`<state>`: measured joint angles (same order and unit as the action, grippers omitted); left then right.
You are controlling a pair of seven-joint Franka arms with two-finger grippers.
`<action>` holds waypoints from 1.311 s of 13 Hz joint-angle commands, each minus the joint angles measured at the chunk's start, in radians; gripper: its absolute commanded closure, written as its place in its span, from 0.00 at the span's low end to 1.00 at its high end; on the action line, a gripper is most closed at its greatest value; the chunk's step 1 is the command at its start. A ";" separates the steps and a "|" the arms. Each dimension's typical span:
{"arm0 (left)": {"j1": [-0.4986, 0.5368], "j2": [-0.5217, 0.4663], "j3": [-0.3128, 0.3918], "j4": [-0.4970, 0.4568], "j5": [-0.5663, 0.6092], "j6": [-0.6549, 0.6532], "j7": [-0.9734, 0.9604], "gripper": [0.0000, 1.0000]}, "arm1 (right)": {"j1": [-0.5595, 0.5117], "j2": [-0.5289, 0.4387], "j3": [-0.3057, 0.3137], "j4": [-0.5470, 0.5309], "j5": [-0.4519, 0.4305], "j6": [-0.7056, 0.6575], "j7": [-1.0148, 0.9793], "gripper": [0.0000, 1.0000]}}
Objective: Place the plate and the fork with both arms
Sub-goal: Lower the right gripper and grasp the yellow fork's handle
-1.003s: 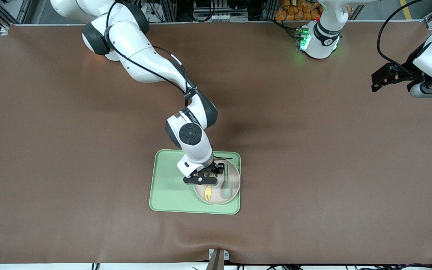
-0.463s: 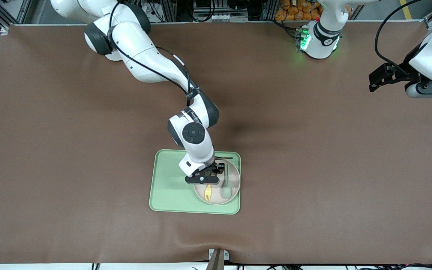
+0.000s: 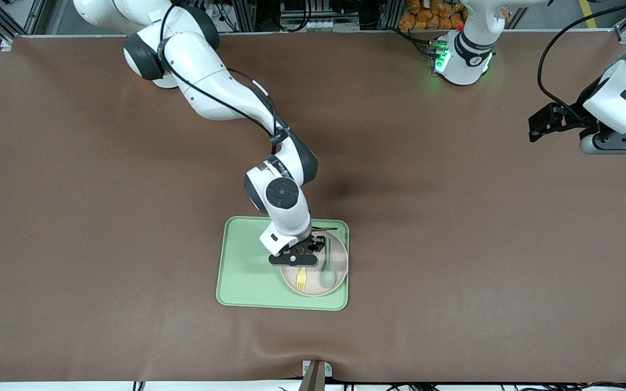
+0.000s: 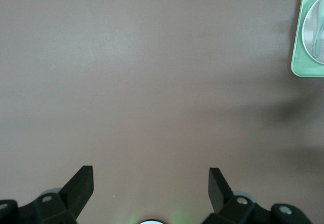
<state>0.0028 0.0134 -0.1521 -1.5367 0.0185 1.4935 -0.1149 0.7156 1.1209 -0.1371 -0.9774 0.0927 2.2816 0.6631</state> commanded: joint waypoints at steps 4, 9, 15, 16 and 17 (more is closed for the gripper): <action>0.005 -0.003 -0.001 0.017 -0.005 -0.003 0.004 0.00 | 0.018 0.027 -0.024 0.046 -0.013 -0.016 0.029 0.93; 0.000 0.000 -0.001 0.017 -0.006 0.004 0.003 0.00 | 0.007 -0.013 -0.015 0.049 -0.007 -0.069 0.029 0.93; -0.004 -0.001 -0.010 0.017 -0.006 0.008 0.004 0.00 | -0.053 -0.096 -0.007 0.052 0.013 -0.103 -0.003 0.92; -0.004 -0.001 -0.012 0.017 -0.006 0.010 0.003 0.00 | -0.060 -0.099 -0.009 0.049 0.013 -0.123 -0.014 0.92; -0.004 0.000 -0.014 0.017 -0.006 0.013 0.003 0.00 | -0.079 -0.104 -0.009 0.048 0.015 -0.158 -0.025 0.92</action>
<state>-0.0016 0.0134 -0.1610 -1.5302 0.0179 1.5006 -0.1149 0.6668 1.0332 -0.1523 -0.9193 0.0952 2.1667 0.6666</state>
